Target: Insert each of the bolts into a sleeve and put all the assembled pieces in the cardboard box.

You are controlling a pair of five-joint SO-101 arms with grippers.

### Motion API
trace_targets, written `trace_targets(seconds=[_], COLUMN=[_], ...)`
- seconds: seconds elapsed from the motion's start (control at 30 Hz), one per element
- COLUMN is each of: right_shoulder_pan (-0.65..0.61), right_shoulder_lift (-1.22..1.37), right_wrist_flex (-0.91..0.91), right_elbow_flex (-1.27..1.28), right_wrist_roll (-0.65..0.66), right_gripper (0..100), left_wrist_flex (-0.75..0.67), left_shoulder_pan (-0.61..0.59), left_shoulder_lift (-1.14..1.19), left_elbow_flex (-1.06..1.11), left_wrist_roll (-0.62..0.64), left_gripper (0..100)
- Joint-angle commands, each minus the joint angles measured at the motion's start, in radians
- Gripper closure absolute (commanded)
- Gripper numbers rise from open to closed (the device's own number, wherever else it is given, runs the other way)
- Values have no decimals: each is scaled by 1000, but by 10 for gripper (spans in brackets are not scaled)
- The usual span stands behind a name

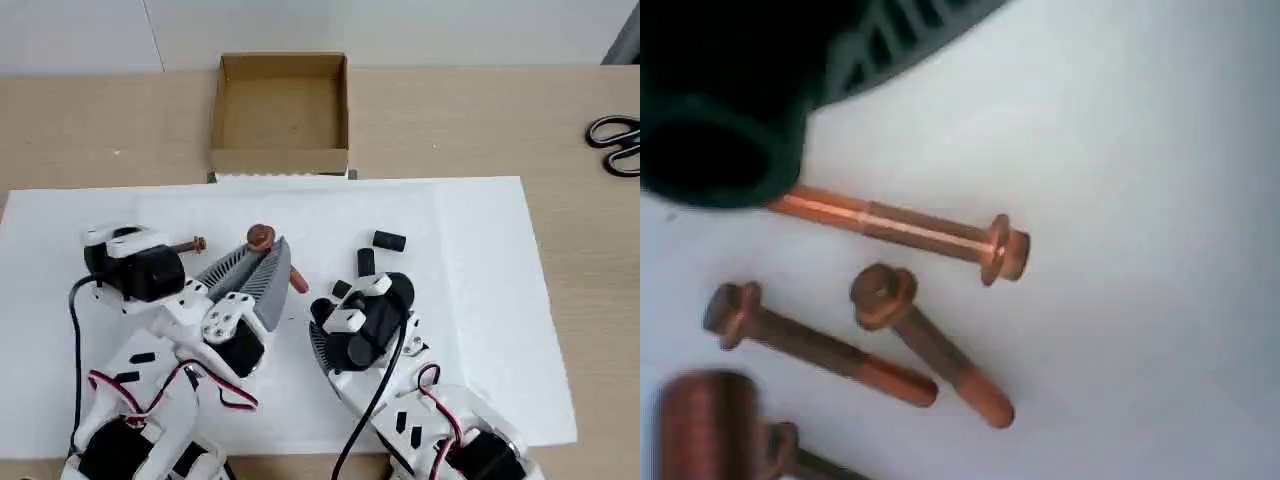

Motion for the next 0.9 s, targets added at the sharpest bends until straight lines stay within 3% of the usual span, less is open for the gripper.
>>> trace_targets(seconds=[0.0, 0.87], right_shoulder_pan=[-5, -8], right_shoulder_lift=[2, -4], right_wrist_flex=[-25, -67], right_elbow_flex=[-5, -12], right_wrist_roll=[-3, 55], right_gripper=[997, 997], left_wrist_flex=[-35, -26], left_shoulder_pan=[14, 97], left_shoulder_lift=[-11, -9], left_elbow_flex=[-7, 64], left_wrist_roll=[3, 2], left_gripper=[995, 995])
